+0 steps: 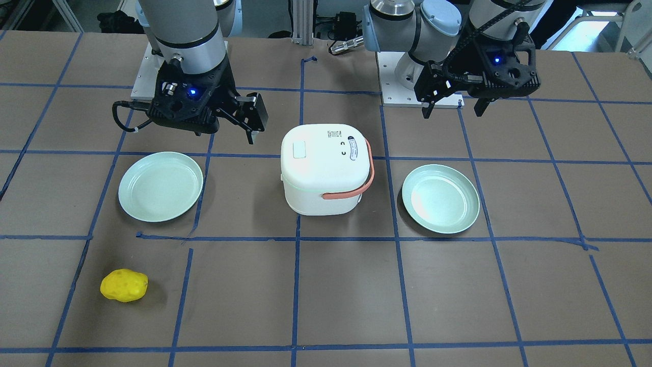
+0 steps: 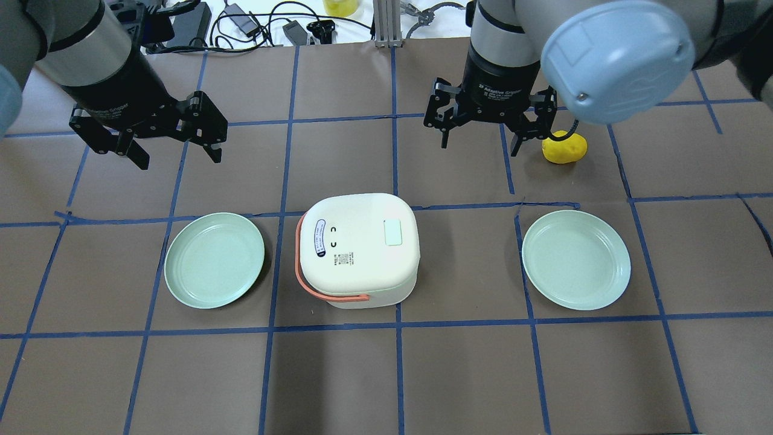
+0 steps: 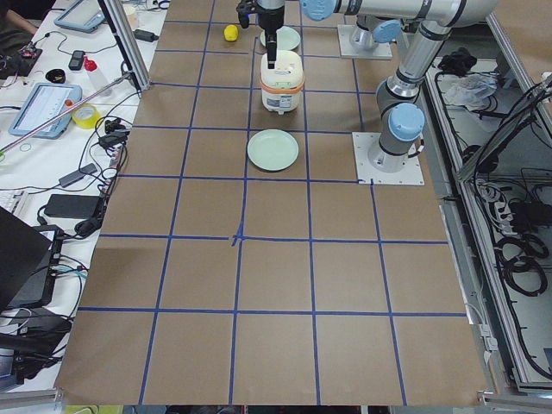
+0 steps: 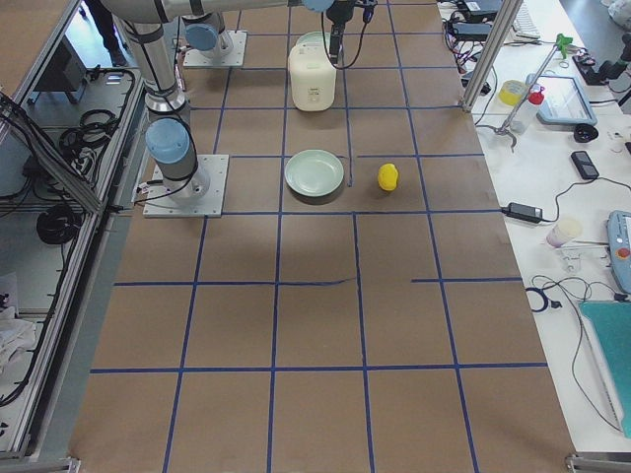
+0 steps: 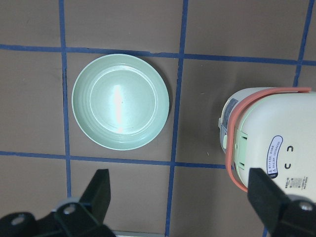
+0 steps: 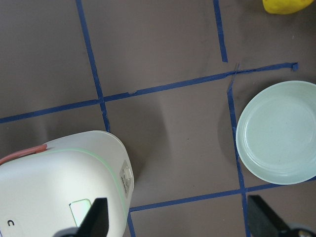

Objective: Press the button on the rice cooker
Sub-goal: 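Move the right gripper over the white rice cooker's lid button, then lower the right gripper and press the button on the cooker lid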

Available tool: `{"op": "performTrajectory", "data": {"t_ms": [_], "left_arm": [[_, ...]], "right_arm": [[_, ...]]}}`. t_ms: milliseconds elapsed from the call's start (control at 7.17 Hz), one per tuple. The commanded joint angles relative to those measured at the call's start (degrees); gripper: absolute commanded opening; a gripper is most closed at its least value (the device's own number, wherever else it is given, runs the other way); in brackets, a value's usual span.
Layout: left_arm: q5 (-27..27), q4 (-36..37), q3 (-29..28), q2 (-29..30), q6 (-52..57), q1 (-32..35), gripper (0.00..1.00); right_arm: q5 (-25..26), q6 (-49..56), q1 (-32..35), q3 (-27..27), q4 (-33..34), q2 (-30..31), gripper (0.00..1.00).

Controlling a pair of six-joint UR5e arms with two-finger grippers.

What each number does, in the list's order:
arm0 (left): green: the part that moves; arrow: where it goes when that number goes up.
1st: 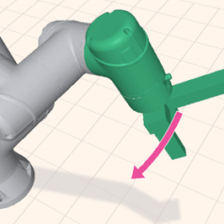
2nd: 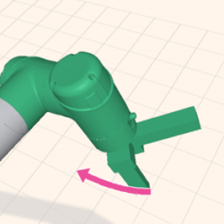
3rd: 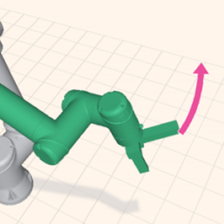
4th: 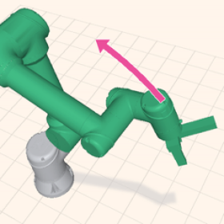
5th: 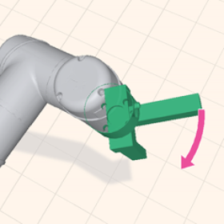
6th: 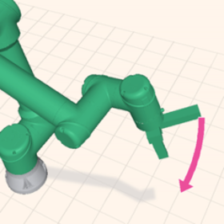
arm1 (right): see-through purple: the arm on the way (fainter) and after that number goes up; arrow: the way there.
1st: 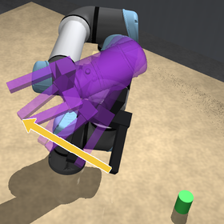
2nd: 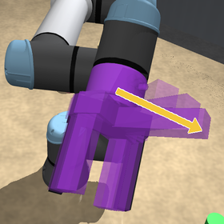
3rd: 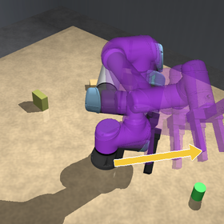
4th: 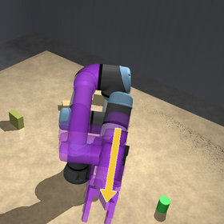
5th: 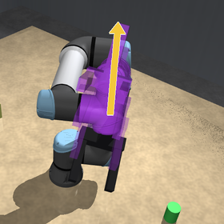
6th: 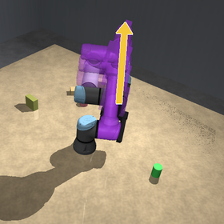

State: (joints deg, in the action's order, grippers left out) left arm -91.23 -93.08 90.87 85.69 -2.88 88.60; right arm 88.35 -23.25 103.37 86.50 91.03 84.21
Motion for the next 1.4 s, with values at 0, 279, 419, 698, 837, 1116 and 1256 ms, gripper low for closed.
{"op": "performTrajectory", "data": {"t_ms": [0,279,419,698,837,1116,1256], "left_arm": [[0.0,0.0,0.0,0.0,0.1,0.0,1.0],[0.0,0.0,0.0,0.0,0.0,0.0,1.0],[0.0,0.0,0.0,0.0,0.0,0.0,1.0],[0.0,0.0,0.0,0.0,0.0,0.0,1.0],[0.0,0.0,0.0,0.0,0.0,0.0,1.0],[0.0,0.0,0.0,0.0,0.0,0.0,1.0],[0.0,0.0,0.0,0.0,0.0,0.0,1.0]], "right_arm": [[-0.1,-0.6,4.2,2.9,2.6,-0.4,0.64],[-0.7,-0.5,5.9,3.7,4.4,-1.7,0.0],[-2.6,-0.5,8.1,3.9,4.9,-2.9,0.0],[-2.8,-0.6,10.8,5.9,11.4,-4.9,0.0],[-2.7,-0.5,10.9,9.1,15.4,-4.9,0.0],[-2.5,0.4,11.0,11.4,17.2,-4.4,0.0],[-2.6,0.8,11.0,11.2,16.6,-4.0,0.0]]}}
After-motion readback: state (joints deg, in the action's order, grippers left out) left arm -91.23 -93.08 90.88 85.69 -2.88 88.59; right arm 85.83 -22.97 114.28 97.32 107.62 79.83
